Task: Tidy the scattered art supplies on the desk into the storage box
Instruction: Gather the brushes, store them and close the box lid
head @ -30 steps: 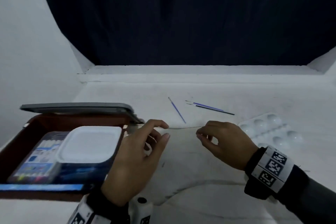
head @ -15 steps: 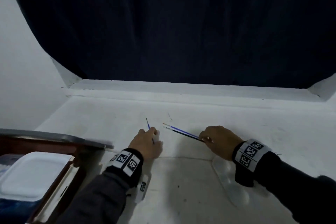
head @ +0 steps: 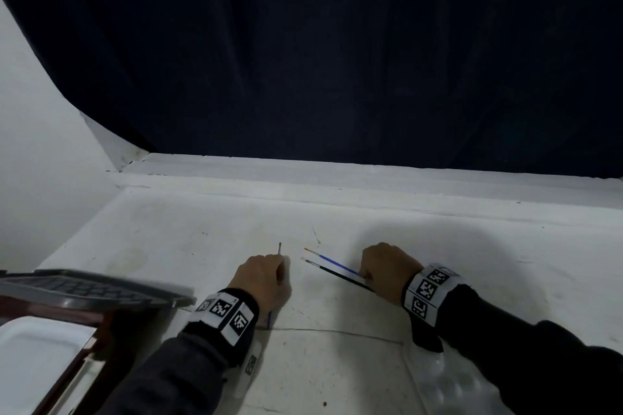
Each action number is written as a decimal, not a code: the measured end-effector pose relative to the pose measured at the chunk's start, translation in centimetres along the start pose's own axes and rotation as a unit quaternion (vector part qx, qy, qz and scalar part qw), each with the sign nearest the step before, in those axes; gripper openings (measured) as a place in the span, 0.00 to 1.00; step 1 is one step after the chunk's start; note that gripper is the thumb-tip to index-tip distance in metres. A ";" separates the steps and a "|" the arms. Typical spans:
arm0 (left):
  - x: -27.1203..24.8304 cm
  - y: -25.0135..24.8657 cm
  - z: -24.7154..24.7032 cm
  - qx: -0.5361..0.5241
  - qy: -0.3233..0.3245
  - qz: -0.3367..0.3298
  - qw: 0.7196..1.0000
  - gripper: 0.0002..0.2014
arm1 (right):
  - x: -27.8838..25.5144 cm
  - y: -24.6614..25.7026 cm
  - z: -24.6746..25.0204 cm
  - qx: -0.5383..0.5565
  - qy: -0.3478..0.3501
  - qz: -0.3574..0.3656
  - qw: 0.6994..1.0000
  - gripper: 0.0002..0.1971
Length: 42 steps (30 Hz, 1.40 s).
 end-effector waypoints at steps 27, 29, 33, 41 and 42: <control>-1.6 -8.3 -3.6 -0.044 0.013 -0.067 0.997 0.14 | -4.8 0.0 -0.6 0.079 -0.031 -0.129 0.988 0.13; -1.2 -8.2 -3.6 -0.055 0.015 -0.071 0.996 0.15 | -5.5 -0.6 -0.5 0.082 -0.019 -0.144 0.986 0.13; -1.0 -9.3 -3.2 -0.056 0.009 -0.078 0.995 0.13 | -6.4 -1.5 -0.7 0.099 -0.010 -0.169 0.981 0.11; 0.2 -7.6 -1.6 -0.062 0.029 -0.024 0.997 0.12 | -6.3 -0.3 -1.5 0.099 -0.010 -0.161 0.982 0.16; 0.2 -7.0 -1.2 -0.064 0.025 -0.021 0.997 0.12 | -6.2 -0.1 -1.5 0.099 -0.004 -0.160 0.982 0.19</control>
Point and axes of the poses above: each hand's wrist, its own x-axis towards the middle knuckle, its own z-axis out of the back of the hand, y = z × x, the point moved 9 cm from there along x, towards the middle knuckle, and after that the axes turned 13 degrees about z, right-handed, at the moved point
